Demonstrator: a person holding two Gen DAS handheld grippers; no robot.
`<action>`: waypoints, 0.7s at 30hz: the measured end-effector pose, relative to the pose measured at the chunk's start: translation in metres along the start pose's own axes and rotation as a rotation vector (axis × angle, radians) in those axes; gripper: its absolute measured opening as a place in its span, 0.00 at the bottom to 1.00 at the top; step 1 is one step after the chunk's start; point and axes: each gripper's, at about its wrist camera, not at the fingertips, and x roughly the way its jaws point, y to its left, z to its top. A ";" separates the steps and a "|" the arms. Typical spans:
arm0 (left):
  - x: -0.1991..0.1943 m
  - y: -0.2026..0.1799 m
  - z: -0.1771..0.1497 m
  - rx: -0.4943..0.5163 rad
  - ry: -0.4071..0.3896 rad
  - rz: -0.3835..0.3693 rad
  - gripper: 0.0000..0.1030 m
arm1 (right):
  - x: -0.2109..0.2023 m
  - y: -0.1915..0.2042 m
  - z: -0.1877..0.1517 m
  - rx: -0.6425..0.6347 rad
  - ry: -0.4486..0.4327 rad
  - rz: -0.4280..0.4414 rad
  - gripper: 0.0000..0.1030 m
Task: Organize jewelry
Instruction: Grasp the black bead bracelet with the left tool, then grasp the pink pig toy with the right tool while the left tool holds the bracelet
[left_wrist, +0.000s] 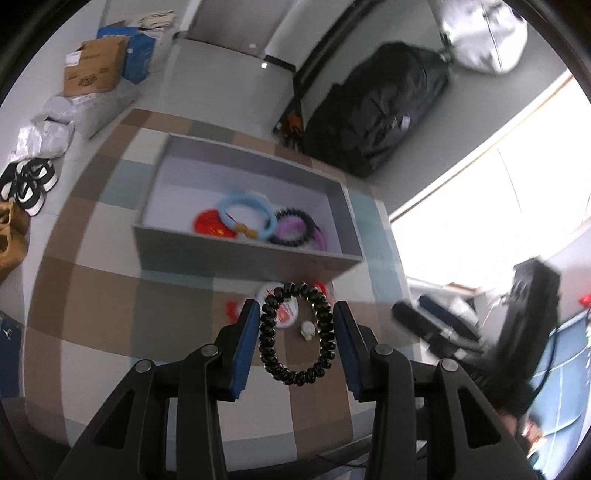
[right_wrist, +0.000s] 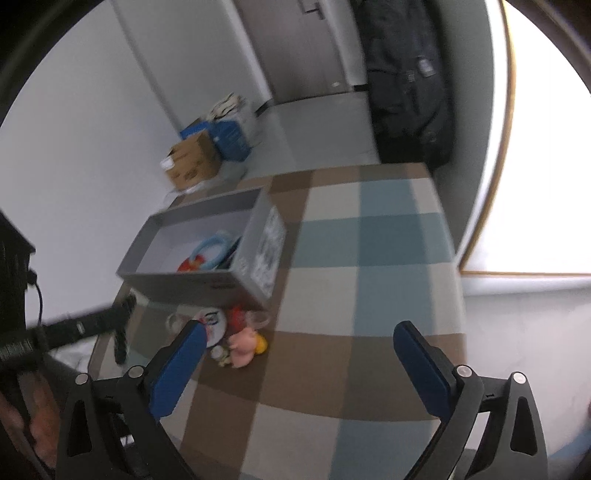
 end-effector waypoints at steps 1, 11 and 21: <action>-0.001 0.002 0.001 -0.006 -0.004 -0.003 0.34 | 0.003 0.003 -0.001 -0.007 0.008 0.004 0.94; 0.000 0.012 0.011 -0.063 -0.022 -0.037 0.34 | 0.032 0.024 -0.007 -0.035 0.108 0.085 0.67; -0.003 0.014 0.012 -0.057 -0.015 -0.064 0.34 | 0.052 0.038 -0.008 -0.076 0.161 0.037 0.27</action>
